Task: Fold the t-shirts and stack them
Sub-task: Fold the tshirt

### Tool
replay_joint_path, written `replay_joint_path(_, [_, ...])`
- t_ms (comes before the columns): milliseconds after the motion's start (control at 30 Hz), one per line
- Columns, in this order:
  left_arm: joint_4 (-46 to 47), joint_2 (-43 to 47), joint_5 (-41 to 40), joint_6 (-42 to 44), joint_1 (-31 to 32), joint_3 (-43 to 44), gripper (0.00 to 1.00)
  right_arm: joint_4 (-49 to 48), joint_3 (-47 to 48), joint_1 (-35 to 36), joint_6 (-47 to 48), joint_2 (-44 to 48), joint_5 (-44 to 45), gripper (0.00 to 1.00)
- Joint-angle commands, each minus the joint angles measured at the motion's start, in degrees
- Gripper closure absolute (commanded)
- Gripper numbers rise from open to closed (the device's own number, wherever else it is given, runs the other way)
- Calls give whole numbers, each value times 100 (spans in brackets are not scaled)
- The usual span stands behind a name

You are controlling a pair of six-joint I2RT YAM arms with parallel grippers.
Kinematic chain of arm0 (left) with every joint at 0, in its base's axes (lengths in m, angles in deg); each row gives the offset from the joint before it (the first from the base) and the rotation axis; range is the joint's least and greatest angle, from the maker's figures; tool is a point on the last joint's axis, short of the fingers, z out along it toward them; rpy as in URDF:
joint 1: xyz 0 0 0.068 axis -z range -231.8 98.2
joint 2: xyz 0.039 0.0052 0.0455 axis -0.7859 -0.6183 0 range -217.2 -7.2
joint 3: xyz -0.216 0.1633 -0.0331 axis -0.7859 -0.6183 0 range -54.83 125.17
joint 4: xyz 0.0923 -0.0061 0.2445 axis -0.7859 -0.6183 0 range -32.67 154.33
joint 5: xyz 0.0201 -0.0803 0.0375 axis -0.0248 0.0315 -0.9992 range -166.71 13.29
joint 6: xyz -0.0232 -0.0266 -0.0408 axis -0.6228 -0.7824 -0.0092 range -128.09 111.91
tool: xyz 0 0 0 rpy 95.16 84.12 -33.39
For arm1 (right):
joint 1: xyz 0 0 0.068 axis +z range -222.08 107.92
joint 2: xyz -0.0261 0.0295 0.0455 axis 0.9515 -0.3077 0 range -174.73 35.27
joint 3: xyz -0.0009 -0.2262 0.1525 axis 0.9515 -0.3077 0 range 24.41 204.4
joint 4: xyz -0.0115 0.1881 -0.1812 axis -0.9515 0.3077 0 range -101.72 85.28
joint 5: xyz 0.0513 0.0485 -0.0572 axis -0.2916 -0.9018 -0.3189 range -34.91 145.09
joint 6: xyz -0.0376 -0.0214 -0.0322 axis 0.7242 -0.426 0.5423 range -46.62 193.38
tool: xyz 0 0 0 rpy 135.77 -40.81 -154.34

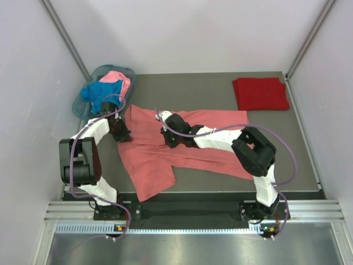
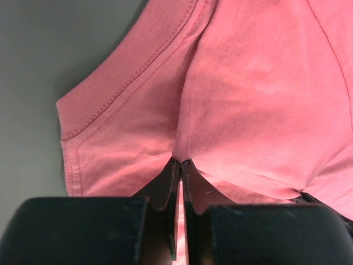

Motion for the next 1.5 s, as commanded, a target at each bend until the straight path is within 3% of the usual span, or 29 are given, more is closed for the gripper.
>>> replay_joint_path(0, [-224, 250, -171, 2, -25, 56, 91, -185, -42, 112, -112, 274, -37, 92])
replay_joint_path(33, [-268, 285, -179, -7, -17, 74, 85, -185, -42, 112, -121, 283, -28, 90])
replay_joint_path(100, [-330, 434, -197, -42, -17, 144, 79, -124, 2, 121, -148, 318, -28, 75])
replay_joint_path(167, [-444, 627, -302, -51, -17, 240, 74, 8, 20, 112, -209, 397, 7, 67])
replay_joint_path(267, [-261, 952, -382, -95, -17, 425, 71, 8, -146, -10, -367, 713, 16, 63])
replay_joint_path(467, [1144, 726, 769, -166, -8, 487, 63, -9, -411, -642, -1070, 1294, 51, 64])
replay_joint_path(633, [1252, -223, 1138, -78, 10, 1066, 64, 455, -236, -1530, -1457, 978, 262, 67])
replay_joint_path(867, [1375, -1391, 911, 10, 10, 1664, 64, 1061, -103, -2654, -1633, 600, 675, 68])
replay_joint_path(1100, [540, -2192, -258, -42, 1, 2279, 64, 1590, -305, -3332, -1791, 398, 1185, 68])
replay_joint_path(1200, [593, -2220, 75, -156, 36, 2289, 64, 1669, -419, -3560, -1791, 328, 1255, 67])
replay_joint_path(1467, [426, -1456, -143, -183, 229, 2535, 63, 1749, -578, -4105, -1888, 292, 1220, 66])
